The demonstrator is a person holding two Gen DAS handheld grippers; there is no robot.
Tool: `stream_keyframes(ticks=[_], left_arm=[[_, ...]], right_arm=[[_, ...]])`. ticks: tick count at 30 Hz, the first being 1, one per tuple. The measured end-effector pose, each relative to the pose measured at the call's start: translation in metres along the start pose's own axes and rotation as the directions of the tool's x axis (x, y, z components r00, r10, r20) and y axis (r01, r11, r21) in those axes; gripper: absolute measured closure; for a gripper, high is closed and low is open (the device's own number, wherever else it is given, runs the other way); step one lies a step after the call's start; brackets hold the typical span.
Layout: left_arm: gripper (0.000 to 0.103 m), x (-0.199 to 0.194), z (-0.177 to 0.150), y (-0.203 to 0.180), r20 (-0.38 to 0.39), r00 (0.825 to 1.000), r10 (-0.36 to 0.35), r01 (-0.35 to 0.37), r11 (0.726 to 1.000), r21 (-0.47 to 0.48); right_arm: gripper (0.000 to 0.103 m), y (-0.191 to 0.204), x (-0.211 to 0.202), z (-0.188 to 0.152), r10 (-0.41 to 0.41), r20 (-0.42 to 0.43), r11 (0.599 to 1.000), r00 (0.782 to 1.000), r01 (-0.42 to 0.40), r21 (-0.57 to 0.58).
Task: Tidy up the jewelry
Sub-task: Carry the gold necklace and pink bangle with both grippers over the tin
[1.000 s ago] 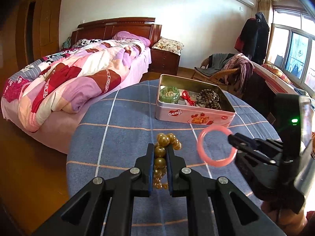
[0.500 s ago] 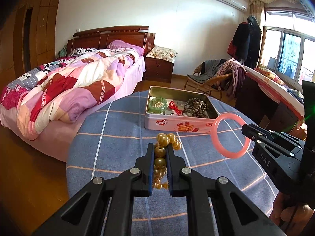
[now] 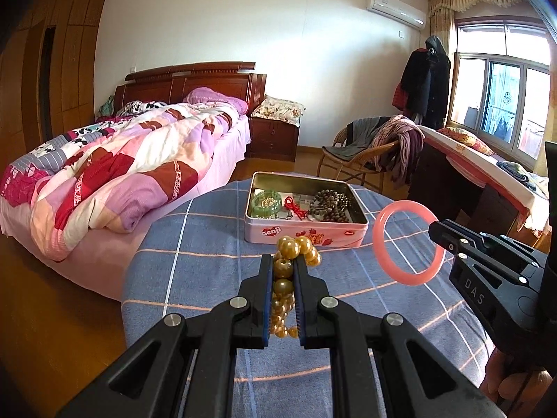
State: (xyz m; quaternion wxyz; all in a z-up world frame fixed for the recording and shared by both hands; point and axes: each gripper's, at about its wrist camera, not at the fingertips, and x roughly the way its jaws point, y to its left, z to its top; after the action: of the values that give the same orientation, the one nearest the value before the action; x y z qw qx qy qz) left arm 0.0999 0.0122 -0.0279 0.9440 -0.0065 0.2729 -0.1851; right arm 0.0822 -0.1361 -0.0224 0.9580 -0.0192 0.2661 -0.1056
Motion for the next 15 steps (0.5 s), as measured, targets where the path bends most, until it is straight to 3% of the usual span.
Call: stream_keyframes(ticks=[15], left_arm=[[0.093, -0.028, -0.005, -0.018, 0.051, 0.998, -0.039, 0.039, 0.999, 0.013]], right_arm=[[0.091, -0.007, -0.033, -0.006, -0.034, 0.058, 0.999, 0.998, 0.034, 0.005]])
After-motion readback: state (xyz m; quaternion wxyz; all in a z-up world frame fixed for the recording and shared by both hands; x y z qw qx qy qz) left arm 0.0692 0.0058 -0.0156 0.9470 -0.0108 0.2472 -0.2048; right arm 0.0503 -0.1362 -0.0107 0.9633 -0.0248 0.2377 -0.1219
